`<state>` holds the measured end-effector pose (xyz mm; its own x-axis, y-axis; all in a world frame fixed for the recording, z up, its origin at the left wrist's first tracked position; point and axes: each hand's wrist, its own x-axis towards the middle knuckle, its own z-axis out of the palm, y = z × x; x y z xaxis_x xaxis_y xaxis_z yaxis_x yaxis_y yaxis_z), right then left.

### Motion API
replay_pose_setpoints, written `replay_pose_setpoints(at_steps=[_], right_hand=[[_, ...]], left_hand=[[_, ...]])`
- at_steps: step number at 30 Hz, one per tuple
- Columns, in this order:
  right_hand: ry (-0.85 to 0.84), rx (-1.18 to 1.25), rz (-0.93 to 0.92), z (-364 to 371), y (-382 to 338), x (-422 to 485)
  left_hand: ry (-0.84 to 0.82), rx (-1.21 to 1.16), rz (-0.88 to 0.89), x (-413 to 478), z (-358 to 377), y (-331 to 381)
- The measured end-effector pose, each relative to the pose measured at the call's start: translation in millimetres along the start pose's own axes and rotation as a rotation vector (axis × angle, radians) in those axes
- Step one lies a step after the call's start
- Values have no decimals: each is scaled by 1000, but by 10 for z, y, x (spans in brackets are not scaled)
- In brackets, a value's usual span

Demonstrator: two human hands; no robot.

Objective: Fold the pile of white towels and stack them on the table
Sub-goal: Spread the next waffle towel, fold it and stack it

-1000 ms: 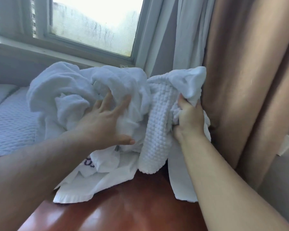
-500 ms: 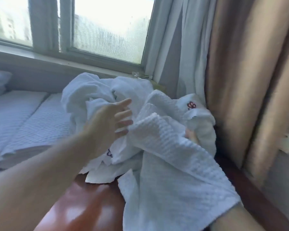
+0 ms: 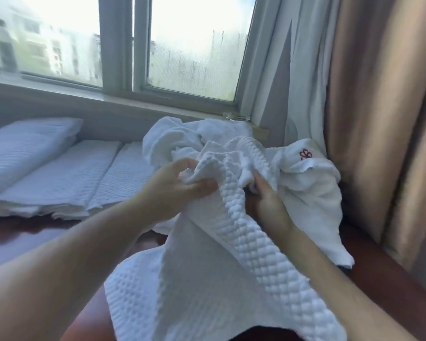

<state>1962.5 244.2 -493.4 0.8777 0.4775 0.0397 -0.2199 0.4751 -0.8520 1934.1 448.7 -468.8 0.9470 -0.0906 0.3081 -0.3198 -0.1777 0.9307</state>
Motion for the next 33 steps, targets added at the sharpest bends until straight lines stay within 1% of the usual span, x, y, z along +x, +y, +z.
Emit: replay_pose_setpoints(at_steps=[1,2,3,4,5,6,8,10,11,12,13,14,15,17,18,19,20,22,23,24,25,26,27,28,29,30,31,32,33], right_hand=[[74,-225,96,33,24,-57],[204,-522,231,-7,99,-98],[366,-873,351,-12,158,-151],[500,-1170,421,-38,191,-195],[640,-1366,373,-57,200,-247],[759,-1453,220,-119,178,-266],[908,-1475,-115,-197,105,-273],[927,-1513,-302,-216,88,-228],[895,-1571,-364,-216,75,-193],[840,-1625,-427,-232,42,-141],[757,-1649,-443,-230,9,-91],[669,-1643,-371,-226,-15,-30],[603,-1593,-230,-227,-32,27],[574,-1417,98,-228,-21,123],[562,-1343,220,-221,21,149],[549,-1317,300,-223,75,179],[544,-1353,334,-236,131,214],[594,-1493,291,-253,225,282],[637,-1526,215,-262,250,295],[686,-1476,115,-272,263,274],[746,-1346,-4,-275,262,217],[811,-1149,-113,-253,242,132],[849,-874,-208,-217,210,25],[821,-587,-248,-188,187,-90],[754,-337,-254,-152,174,-206],[730,-201,-223,-148,185,-325],[742,-231,-157,-155,223,-451],[769,-394,-72,-141,282,-578],[819,-634,-9,-156,368,-707]], left_hand=[[-4,144,-28,-58,-53,-63],[-30,270,-79,-134,-85,-114],[-66,329,-168,-210,-93,-185],[-108,294,-268,-287,-90,-271],[-134,261,-338,-365,-63,-351],[-141,296,-341,-421,-26,-439],[-131,396,-308,-516,102,-577],[-137,380,-320,-576,286,-648],[-129,408,-328,-580,376,-699],[-132,490,-320,-580,468,-729],[-141,591,-301,-587,549,-759],[-159,680,-266,-589,617,-775],[-177,727,-224,-593,664,-772],[-229,710,-146,-597,707,-760],[-253,705,-94,-604,717,-769],[-264,724,-31,-613,727,-780],[-262,752,33,-624,733,-795],[-236,796,131,-631,713,-825],[-227,820,172,-627,674,-835],[-221,851,225,-621,607,-837],[-222,891,288,-607,507,-831],[-219,937,354,-593,378,-816],[-198,989,413,-587,227,-790],[-159,1045,461,-588,67,-762],[-121,1092,491,-602,-81,-739],[-104,1120,495,-631,-206,-727],[-102,1119,465,-668,-306,-720],[-109,1085,417,-710,-379,-724],[-128,1007,356,-754,-421,-735]])
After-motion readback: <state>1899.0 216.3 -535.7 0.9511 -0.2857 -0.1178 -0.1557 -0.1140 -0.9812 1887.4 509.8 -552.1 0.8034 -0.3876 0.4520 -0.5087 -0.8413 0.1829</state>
